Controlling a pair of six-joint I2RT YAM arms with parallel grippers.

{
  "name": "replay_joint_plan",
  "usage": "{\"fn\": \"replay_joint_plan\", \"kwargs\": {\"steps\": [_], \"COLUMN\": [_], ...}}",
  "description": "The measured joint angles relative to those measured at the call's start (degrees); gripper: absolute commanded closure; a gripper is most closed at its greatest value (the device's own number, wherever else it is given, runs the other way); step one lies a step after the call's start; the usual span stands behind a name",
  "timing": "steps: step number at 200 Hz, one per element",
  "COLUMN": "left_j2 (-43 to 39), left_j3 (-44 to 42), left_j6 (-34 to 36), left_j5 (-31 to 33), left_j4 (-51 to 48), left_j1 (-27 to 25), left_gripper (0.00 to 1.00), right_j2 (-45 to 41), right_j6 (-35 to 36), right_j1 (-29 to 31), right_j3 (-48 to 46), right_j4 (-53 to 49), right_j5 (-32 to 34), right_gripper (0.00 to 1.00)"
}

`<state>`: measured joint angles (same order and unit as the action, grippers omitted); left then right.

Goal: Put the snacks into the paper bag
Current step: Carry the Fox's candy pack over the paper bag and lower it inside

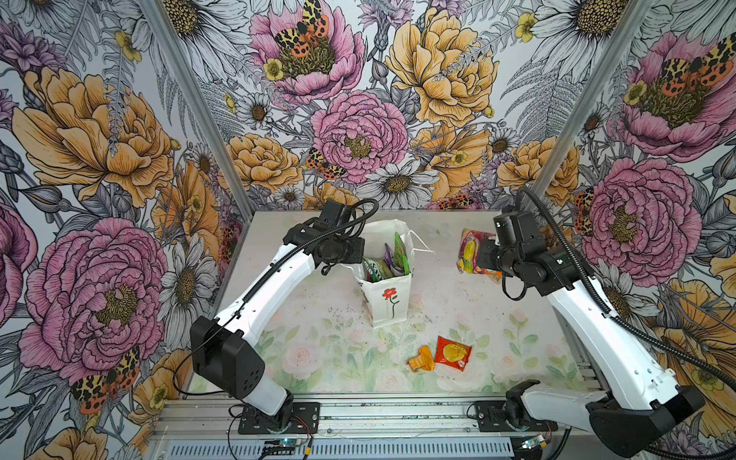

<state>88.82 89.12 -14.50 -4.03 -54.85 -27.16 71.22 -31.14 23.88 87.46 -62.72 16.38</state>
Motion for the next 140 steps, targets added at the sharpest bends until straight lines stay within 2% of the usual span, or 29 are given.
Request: {"fn": "replay_joint_plan", "kwargs": {"steps": [100,140], "left_j2": [-0.02,-0.02], "left_j3": [0.00,0.00], "left_j6": [0.02,0.04], "left_j5": [0.02,0.02], "left_j4": [0.04,0.04], "left_j1": [0.00,0.00], "left_gripper": [1.00,1.00], "right_j2": [16.41,24.90], "right_j6": [4.02,5.33], "right_j1": [22.10,27.45], "right_j3": [31.82,42.69], "right_j4": [-7.06,-10.78], "right_j5": [9.64,11.08], "right_gripper": [1.00,1.00]}}
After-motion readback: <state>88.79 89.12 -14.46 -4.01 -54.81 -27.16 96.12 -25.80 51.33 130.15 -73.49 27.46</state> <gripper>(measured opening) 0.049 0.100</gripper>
